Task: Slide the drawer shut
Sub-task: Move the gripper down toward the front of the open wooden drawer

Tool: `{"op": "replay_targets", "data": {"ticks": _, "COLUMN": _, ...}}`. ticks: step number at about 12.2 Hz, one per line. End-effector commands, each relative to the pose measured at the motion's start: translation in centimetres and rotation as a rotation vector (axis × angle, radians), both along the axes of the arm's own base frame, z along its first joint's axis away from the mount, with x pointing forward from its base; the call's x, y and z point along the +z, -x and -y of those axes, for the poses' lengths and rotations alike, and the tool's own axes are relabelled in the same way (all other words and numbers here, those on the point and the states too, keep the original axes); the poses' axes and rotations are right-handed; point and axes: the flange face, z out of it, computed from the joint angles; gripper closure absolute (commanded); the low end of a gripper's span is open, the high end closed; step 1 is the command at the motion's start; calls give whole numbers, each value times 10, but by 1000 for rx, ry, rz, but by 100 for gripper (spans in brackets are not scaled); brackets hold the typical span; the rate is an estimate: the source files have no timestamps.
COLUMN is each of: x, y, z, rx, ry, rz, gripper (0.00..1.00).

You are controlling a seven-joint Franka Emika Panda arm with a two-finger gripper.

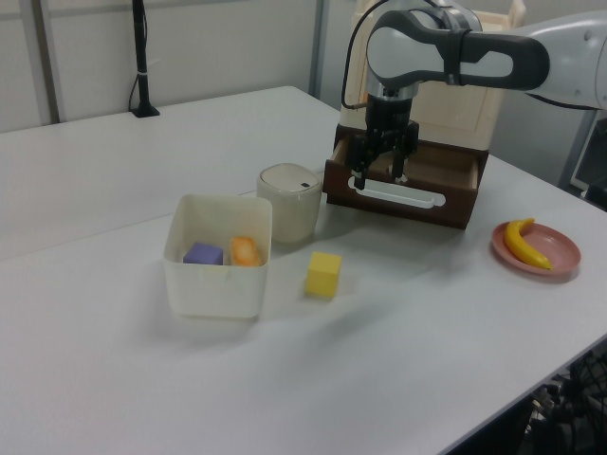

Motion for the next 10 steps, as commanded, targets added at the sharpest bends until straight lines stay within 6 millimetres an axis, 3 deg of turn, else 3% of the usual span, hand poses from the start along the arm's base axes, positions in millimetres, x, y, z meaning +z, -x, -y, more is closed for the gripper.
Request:
{"op": "replay_targets", "data": {"ticks": 1, "x": 6, "y": 11, "z": 3, "rx": -120, "ry": -9, "rz": -34, "gripper": 81}}
{"op": "replay_targets", "data": {"ticks": 3, "x": 6, "y": 11, "z": 3, "rx": -120, "ry": -9, "rz": -34, "gripper": 81}}
{"op": "replay_targets", "data": {"ticks": 5, "x": 6, "y": 11, "z": 3, "rx": -120, "ry": -9, "rz": -33, "gripper": 69}}
{"op": "replay_targets", "data": {"ticks": 10, "x": 4, "y": 9, "z": 4, "rx": -135, "ry": -9, "rz": -32, "gripper": 77}}
